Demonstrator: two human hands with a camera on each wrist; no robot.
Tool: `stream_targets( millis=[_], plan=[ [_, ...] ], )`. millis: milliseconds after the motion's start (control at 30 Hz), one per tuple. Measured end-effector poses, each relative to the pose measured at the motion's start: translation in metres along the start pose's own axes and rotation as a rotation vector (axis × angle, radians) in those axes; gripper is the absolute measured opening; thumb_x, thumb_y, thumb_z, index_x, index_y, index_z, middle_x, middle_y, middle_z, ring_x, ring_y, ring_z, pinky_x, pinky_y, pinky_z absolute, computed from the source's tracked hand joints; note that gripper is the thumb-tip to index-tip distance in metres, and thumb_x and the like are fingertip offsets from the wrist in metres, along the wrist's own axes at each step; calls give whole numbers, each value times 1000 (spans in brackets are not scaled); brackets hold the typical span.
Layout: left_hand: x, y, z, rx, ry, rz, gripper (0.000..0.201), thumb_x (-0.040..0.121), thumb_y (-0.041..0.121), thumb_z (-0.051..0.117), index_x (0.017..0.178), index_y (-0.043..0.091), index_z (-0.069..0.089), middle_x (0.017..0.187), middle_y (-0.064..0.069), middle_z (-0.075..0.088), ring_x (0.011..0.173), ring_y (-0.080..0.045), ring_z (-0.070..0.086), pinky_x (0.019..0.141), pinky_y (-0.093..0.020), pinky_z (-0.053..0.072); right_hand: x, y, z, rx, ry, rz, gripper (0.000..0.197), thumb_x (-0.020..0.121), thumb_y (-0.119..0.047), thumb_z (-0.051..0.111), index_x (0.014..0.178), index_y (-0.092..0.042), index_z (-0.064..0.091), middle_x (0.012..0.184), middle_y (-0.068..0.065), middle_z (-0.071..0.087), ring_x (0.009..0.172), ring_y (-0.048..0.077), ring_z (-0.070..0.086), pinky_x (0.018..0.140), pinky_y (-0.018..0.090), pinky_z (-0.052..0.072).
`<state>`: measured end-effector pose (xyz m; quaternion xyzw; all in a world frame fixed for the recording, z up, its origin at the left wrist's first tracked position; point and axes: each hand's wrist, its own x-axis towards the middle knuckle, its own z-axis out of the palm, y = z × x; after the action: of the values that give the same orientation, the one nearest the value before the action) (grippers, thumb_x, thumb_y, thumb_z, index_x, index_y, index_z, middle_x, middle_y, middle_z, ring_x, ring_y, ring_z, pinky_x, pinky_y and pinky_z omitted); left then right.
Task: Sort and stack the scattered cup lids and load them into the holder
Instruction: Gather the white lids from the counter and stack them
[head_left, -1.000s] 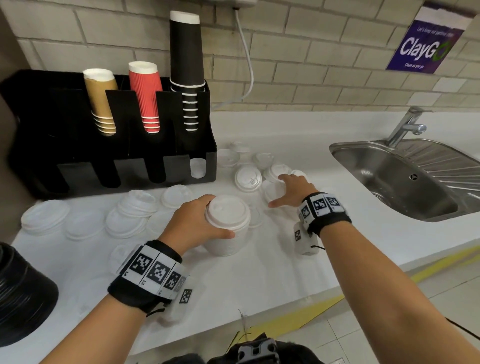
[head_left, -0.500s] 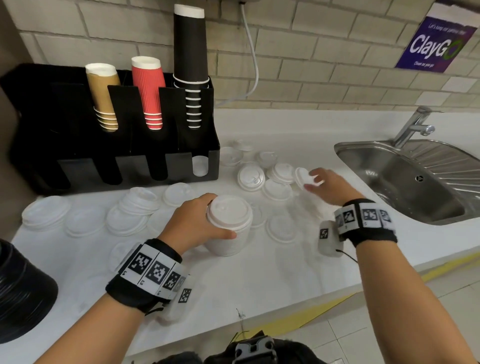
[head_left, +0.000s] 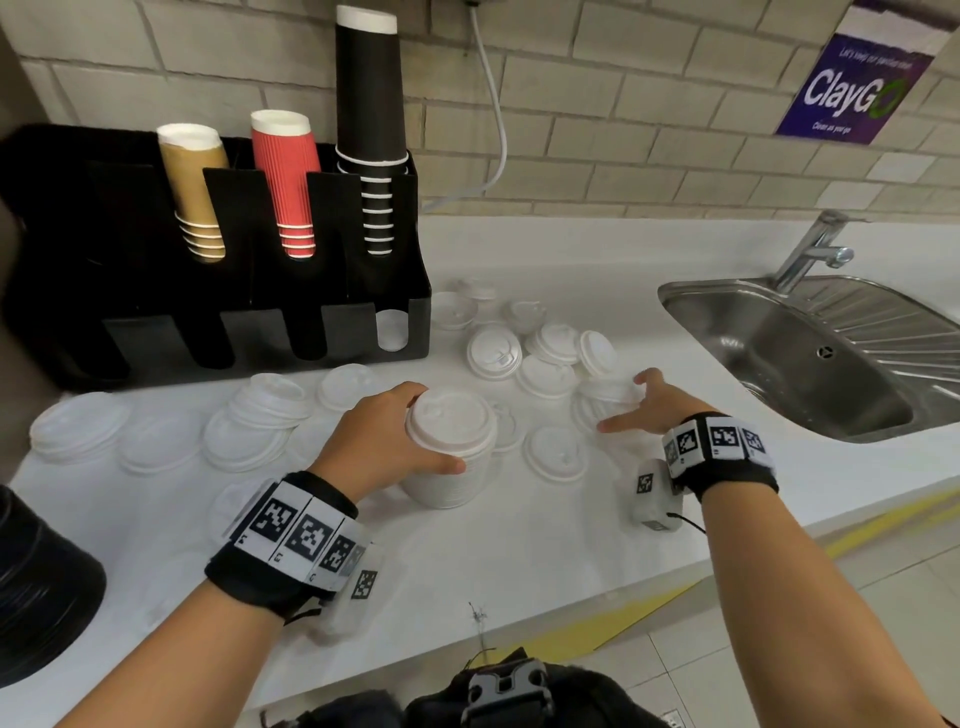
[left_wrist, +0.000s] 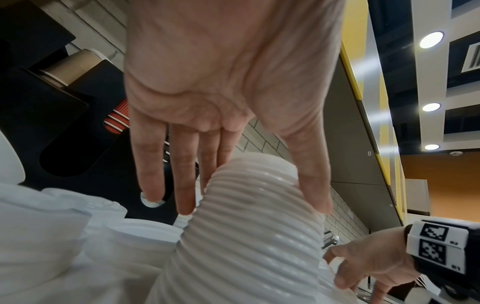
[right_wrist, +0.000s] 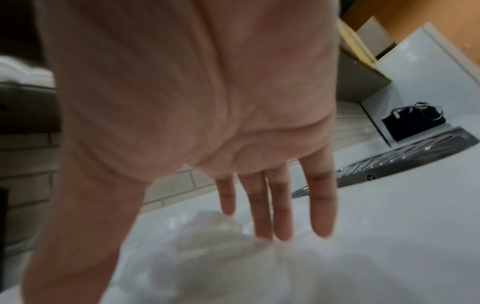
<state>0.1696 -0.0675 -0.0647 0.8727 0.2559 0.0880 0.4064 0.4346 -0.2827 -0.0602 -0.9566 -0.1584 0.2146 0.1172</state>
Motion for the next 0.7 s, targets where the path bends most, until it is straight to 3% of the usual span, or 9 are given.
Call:
stream_targets(
  millis=[100, 200, 367, 567, 700],
  plan=[
    [0, 0, 0, -5, -3, -5, 74, 55, 40, 92, 118, 28, 56, 111, 11, 63, 103, -13, 58, 91, -34, 49, 1, -13, 10, -110, 46, 10, 109, 57, -60, 82, 141, -13, 29, 135, 11, 47, 126, 31, 45, 101, 43, 40],
    [0, -1, 0, -5, -5, -6, 74, 54, 41, 92, 118, 29, 56, 111, 12, 63, 103, -13, 58, 91, -33, 49, 1, -25, 13, -176, 86, 75, 113, 55, -75, 74, 138, -9, 36, 137, 13, 46, 128, 31, 44, 102, 40, 39],
    [0, -2, 0, -10, -3, -6, 74, 54, 43, 91, 118, 31, 55, 111, 14, 62, 103, -11, 58, 87, -29, 48, 7, -33, 13, 47, 55, 13, 98, 73, -51, 76, 143, -7, 24, 138, 14, 48, 124, 31, 49, 84, 35, 39],
    [0, -3, 0, -10, -1, -4, 75, 54, 43, 91, 119, 31, 55, 111, 14, 62, 101, -12, 59, 83, -27, 45, 5, -16, -2, 95, 86, 10, 86, 76, -43, 75, 142, -14, 28, 134, 13, 49, 119, 31, 51, 82, 35, 39],
    [0, -2, 1, -8, -3, -2, 76, 54, 43, 91, 120, 30, 56, 110, 14, 62, 100, -12, 60, 83, -27, 46, 2, -2, -6, 19, 112, 64, 77, 78, -39, 74, 138, -10, 34, 128, 15, 54, 114, 32, 53, 79, 36, 41]
  ],
)
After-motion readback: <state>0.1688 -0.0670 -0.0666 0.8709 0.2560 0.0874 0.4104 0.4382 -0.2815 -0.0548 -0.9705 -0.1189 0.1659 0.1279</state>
